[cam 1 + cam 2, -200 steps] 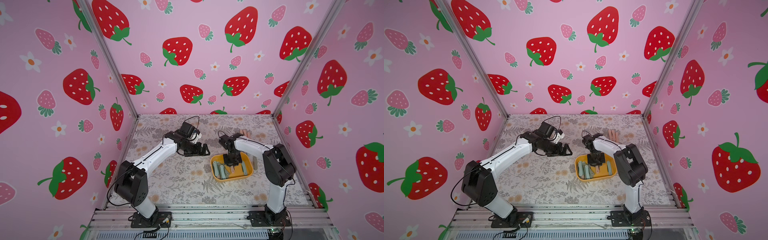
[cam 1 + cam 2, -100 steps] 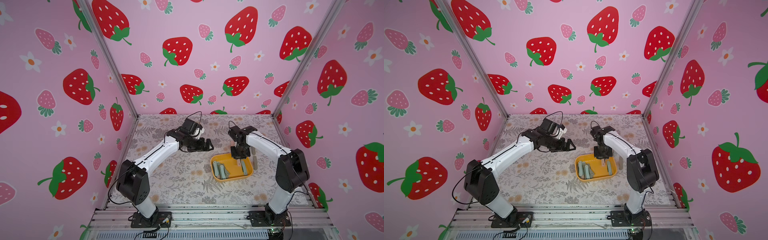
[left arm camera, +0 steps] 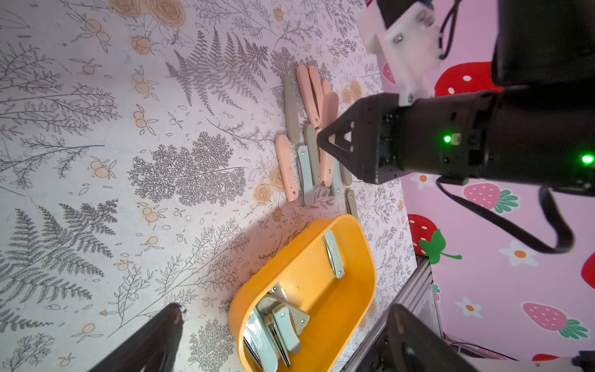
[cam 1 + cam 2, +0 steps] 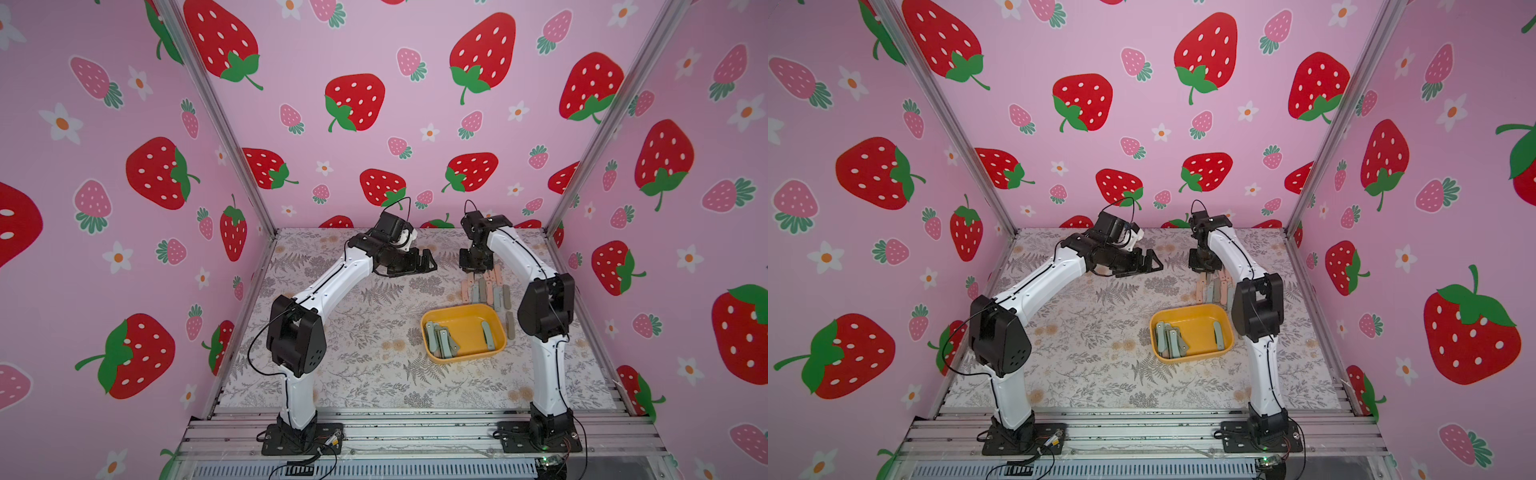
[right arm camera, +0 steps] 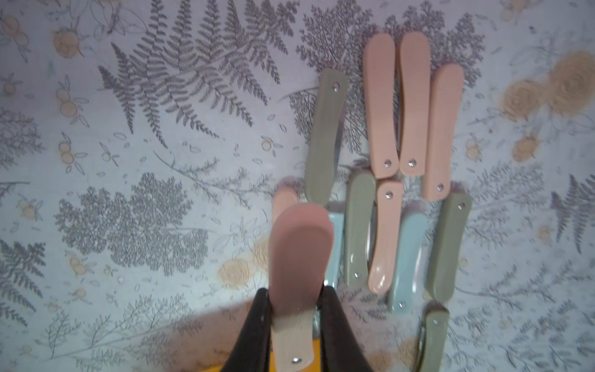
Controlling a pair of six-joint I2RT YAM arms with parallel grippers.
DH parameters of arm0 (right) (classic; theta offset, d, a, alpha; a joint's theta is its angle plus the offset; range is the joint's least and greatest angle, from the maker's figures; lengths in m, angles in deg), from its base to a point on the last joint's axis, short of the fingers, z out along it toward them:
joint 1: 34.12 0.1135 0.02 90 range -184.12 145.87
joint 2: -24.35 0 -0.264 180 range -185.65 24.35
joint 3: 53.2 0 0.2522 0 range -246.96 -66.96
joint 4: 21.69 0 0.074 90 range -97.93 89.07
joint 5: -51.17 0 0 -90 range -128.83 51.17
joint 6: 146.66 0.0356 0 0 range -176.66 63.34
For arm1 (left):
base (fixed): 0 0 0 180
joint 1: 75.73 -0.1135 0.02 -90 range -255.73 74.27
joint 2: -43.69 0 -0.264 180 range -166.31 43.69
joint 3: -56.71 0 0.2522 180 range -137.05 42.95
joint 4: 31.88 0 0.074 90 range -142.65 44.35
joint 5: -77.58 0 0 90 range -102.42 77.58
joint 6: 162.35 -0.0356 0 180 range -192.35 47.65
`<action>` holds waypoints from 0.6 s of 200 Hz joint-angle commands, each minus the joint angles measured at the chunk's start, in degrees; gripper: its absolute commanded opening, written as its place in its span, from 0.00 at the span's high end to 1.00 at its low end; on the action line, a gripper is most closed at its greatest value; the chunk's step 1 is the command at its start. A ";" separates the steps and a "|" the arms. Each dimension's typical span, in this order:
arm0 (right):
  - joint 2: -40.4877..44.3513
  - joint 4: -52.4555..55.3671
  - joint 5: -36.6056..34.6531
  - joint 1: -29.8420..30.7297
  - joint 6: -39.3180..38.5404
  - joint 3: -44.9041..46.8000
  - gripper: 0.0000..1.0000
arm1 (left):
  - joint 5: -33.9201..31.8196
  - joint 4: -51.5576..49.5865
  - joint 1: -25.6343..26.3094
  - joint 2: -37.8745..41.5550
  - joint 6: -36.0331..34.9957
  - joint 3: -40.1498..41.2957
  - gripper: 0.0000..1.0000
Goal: Take the fruit knife out of the storage box
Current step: Place the fruit knife at the center of the board.
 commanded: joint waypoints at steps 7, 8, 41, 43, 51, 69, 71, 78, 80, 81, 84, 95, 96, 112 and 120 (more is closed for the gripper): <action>-7.22 4.03 -0.04 -0.93 -1.88 -10.09 0.84 | 1.40 -2.29 -0.80 -2.54 0.08 -3.79 0.01; -7.47 4.14 -0.15 -0.95 -1.91 -10.42 0.84 | 1.44 -2.33 -0.80 -2.59 0.09 -3.81 0.01; -13.47 4.96 0.06 -1.67 -2.55 -17.77 0.84 | 2.45 -1.29 -0.85 -3.73 1.00 -2.95 0.01; -13.61 4.74 0.05 -1.67 -2.55 -17.83 0.84 | 2.49 -1.13 -0.79 -3.71 1.09 -2.85 0.01; -14.01 4.05 -0.04 -1.74 -2.42 -17.80 0.84 | 2.61 -0.67 -0.64 -3.85 1.28 -2.16 0.01; -14.77 2.53 0.10 -1.75 -2.07 -17.85 0.84 | 3.06 0.14 -0.37 -4.13 1.75 -1.06 0.01; -14.82 2.31 -0.03 -1.75 -2.03 -17.87 0.84 | 3.10 0.22 -0.37 -4.13 1.77 -0.97 0.01; -15.15 1.87 -0.29 -1.75 -1.87 -17.88 0.84 | 3.33 0.32 -0.23 -4.37 1.92 -0.69 0.01; -15.28 1.77 -0.35 -1.75 -1.85 -17.88 0.84 | 3.37 0.30 -0.24 -4.39 1.94 -0.61 0.01; -15.32 1.74 -0.34 -1.75 -1.85 -17.88 0.83 | 3.39 0.38 -0.21 -4.44 1.94 -0.60 0.01; -15.50 1.56 -0.37 -1.80 -1.85 -17.88 0.83 | 3.45 0.37 -0.16 -4.48 1.99 -0.52 0.01; -16.37 0.95 -0.22 -1.84 -2.02 -18.17 0.83 | 3.58 0.48 0.07 -4.62 2.06 -0.28 0.01; -16.43 0.93 -0.19 -1.84 -2.02 -18.24 0.83 | 3.58 0.51 0.07 -4.64 2.09 -0.25 0.01; -17.66 0.46 -0.16 -1.84 -2.11 -19.01 0.83 | 3.57 0.45 0.32 -4.50 2.29 0.34 0.01; -17.98 -0.05 -0.46 -1.84 -1.98 -19.02 0.83 | 3.60 0.62 0.50 -4.32 2.50 0.83 0.01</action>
